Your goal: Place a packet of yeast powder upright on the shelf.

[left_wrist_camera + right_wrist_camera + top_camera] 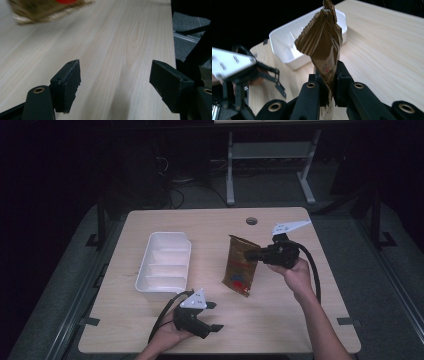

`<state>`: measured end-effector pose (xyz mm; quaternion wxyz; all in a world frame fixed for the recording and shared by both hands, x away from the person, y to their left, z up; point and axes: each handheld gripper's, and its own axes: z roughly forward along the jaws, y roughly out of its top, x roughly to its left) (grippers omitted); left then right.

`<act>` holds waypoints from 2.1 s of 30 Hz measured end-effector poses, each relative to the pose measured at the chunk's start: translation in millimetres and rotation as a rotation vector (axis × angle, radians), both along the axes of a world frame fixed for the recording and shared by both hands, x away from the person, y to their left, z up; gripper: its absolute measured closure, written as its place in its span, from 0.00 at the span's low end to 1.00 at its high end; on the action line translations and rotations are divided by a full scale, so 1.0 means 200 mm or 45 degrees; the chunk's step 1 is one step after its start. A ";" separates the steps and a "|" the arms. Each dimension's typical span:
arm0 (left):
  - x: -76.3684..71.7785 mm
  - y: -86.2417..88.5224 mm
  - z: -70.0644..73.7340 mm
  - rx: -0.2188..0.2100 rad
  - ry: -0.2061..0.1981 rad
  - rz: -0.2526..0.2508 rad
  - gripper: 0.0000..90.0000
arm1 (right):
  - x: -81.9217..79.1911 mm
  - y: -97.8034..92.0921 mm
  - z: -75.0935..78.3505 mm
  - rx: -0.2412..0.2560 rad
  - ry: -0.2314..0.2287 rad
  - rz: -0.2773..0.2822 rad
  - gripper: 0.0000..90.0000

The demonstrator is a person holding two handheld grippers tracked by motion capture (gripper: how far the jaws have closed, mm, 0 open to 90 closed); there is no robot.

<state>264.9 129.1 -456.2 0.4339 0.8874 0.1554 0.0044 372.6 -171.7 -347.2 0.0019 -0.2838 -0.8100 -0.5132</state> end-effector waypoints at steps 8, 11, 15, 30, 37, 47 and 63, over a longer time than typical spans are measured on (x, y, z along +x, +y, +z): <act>0.00 0.00 0.00 -0.011 -0.009 0.000 0.27 | 0.06 0.11 0.05 0.025 -0.008 0.041 0.93; -0.01 0.00 0.00 -0.004 -0.014 -0.002 0.27 | 0.07 0.14 0.06 0.018 -0.019 0.055 0.93; -0.01 0.00 0.00 0.003 -0.020 -0.011 0.26 | 0.08 0.19 0.08 0.011 -0.025 0.068 0.93; -0.02 0.00 0.01 -0.016 -0.030 -0.012 0.26 | 0.14 0.30 0.10 -0.006 -0.022 0.102 0.93; -0.02 0.00 0.01 -0.024 -0.034 -0.017 0.26 | 0.16 0.35 0.12 -0.015 -0.032 0.112 0.93; -0.02 0.01 0.02 -0.031 -0.037 -0.007 0.26 | 0.19 0.44 0.16 -0.017 -0.047 0.132 0.93; -0.02 0.02 0.02 -0.036 -0.038 -0.010 0.26 | 0.22 0.56 0.20 -0.021 -0.076 0.173 0.93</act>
